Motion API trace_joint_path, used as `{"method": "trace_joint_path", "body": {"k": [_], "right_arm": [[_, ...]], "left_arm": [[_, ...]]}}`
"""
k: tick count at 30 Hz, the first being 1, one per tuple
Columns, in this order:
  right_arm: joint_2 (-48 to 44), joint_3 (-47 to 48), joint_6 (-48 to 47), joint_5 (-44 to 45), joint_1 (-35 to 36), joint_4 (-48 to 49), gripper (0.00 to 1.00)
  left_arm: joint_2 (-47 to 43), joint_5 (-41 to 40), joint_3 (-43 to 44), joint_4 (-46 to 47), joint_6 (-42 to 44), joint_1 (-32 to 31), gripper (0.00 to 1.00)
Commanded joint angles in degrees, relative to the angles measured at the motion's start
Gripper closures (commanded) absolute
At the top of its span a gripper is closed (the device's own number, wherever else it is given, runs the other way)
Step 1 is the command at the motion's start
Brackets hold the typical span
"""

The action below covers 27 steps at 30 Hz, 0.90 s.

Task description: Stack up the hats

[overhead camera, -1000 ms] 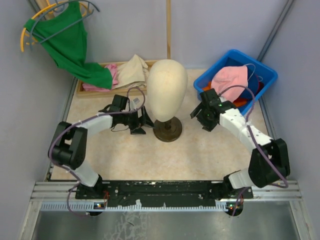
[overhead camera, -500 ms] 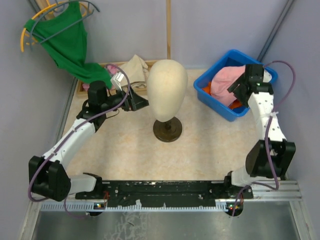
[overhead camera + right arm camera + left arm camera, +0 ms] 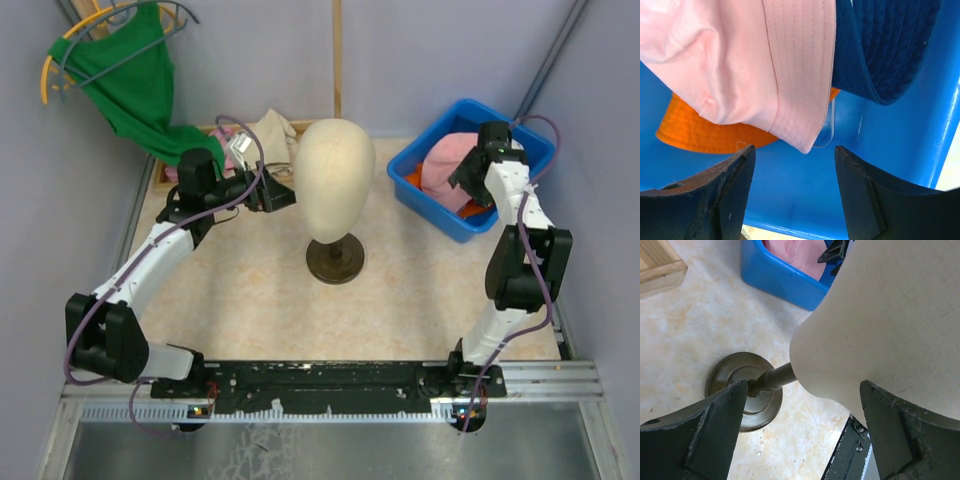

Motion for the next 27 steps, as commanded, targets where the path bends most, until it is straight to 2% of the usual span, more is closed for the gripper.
{"method": "trace_joint_path", "body": {"k": [1, 6, 12, 17, 27], "right_arm": [[-1.29, 0.91, -1.2, 3.97, -0.43, 4.9, 0.35], [-6.47, -3.62, -1.25, 3.17, -4.04, 12.19, 0.4], [-4.69, 1.2, -6.43, 5.52, -6.36, 9.63, 0.39], [-4.36, 0.75, -6.0, 2.29, -9.91, 10.65, 0.39], [-2.79, 0.97, -6.17, -1.42, -10.21, 10.77, 0.43]], "left_arm": [[0.41, 2.0, 0.45, 1.36, 1.29, 0.59, 0.01], [0.64, 2.74, -1.13, 3.07, 0.59, 0.75, 0.01], [1.47, 3.85, -2.86, 5.37, -0.67, 0.76, 0.01], [2.43, 4.38, -2.75, 5.5, -0.45, 0.89, 0.01], [4.09, 5.33, -2.61, 5.86, -0.62, 1.12, 0.01]]}}
